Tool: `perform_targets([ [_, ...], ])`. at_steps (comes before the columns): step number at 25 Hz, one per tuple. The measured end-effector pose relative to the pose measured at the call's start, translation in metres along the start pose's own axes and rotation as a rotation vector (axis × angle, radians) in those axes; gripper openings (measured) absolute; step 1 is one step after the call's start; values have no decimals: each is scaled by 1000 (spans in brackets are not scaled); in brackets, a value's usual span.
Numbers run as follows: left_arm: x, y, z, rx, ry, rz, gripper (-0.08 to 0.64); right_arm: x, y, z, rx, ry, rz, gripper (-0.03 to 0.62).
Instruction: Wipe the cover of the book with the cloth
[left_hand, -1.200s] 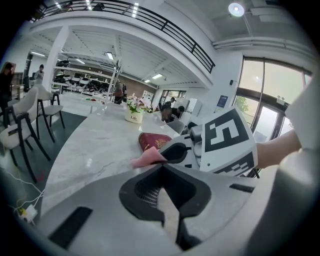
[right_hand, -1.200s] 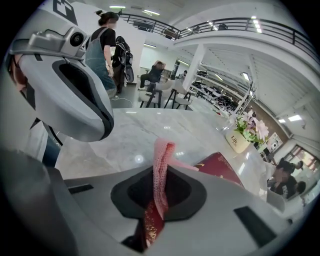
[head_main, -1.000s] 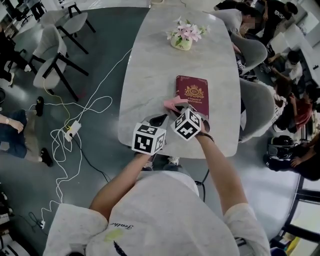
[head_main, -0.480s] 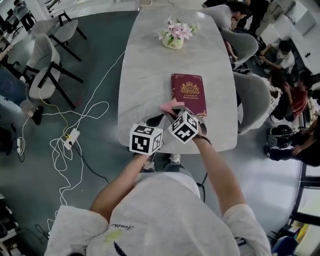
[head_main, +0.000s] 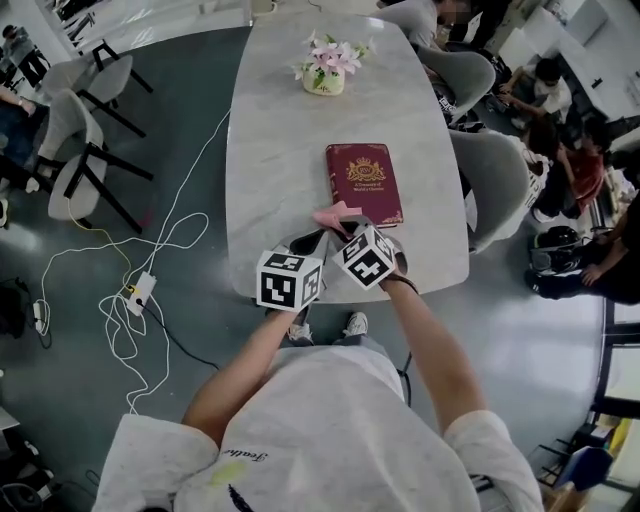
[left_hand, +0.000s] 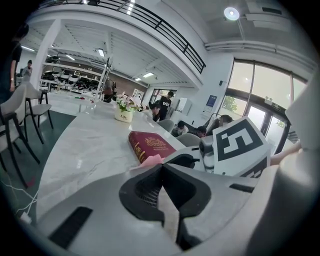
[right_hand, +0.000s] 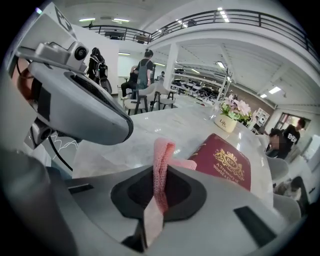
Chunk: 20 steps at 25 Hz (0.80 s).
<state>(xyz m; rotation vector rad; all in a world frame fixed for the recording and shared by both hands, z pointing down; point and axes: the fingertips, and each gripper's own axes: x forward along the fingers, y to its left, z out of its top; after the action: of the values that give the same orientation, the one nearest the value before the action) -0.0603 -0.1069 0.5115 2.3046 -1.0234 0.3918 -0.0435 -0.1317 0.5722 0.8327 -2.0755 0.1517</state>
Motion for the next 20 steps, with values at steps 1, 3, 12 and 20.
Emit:
perform_targets([
  [1,1,-2,0,2,2,-4,8,-2,-1,-1,18,-7,-1,20],
  [3,3,-5,-1,5,5,-8,8,-5,-4,-1,51,-25,-1,21],
  [12,16,-20,-2,13,15,5,8,-18,-17,-11,183,-97,18,20],
  [20,33,-47,-4,24,25,20,8,-31,-33,-30,188,-119,28,20],
])
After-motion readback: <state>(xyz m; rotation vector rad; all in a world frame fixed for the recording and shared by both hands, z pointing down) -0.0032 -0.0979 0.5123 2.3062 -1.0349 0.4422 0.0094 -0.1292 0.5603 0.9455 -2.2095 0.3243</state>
